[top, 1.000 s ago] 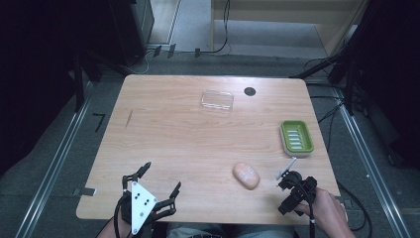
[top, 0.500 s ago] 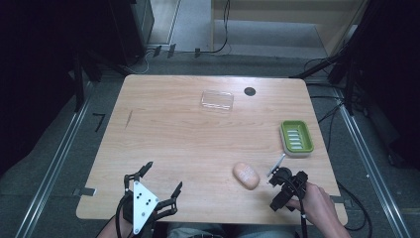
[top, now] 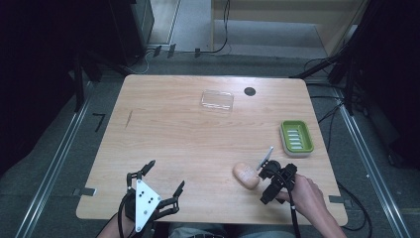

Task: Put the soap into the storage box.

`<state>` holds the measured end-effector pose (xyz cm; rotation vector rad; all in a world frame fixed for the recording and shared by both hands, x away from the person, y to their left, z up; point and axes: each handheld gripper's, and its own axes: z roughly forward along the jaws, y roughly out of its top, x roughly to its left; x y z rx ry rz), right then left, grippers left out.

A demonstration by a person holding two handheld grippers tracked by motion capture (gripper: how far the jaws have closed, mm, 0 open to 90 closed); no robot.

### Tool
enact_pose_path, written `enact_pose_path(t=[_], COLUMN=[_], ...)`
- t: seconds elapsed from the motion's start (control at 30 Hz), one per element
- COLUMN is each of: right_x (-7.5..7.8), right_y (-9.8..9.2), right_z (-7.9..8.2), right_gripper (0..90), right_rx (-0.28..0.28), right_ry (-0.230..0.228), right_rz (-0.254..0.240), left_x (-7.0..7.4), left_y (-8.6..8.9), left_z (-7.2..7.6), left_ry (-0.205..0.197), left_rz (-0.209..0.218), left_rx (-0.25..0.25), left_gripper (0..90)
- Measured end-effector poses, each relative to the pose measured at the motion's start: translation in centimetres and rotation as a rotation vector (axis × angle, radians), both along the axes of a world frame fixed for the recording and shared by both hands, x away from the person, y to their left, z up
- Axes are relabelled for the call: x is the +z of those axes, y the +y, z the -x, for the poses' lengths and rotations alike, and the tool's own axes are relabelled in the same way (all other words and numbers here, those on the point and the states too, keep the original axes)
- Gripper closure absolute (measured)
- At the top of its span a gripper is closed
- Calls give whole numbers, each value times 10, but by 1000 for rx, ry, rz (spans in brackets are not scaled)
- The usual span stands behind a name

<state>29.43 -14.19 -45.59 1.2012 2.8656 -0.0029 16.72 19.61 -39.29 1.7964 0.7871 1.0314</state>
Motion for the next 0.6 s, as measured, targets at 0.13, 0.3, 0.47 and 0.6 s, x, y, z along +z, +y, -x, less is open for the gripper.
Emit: enact_pose_path(t=[0.13, 0.3, 0.47, 0.6], right_x=[2, 6, 9, 11], right_y=[4, 9, 13, 17], right_z=[-3, -9, -14, -18], right_gripper=[10, 10, 10, 8], right_rx=[7, 7, 5, 3], right_ry=[-2, -7, -8, -10], right_rz=[0, -6, -13, -15], left_x=[0, 0, 0, 0], left_y=[1, 1, 1, 2], left_z=[0, 1, 1, 1], left_ry=[1, -1, -1, 0], left_rz=[9, 8, 5, 8], left_rx=[5, 4, 5, 9], left_gripper=[99, 100, 99, 99])
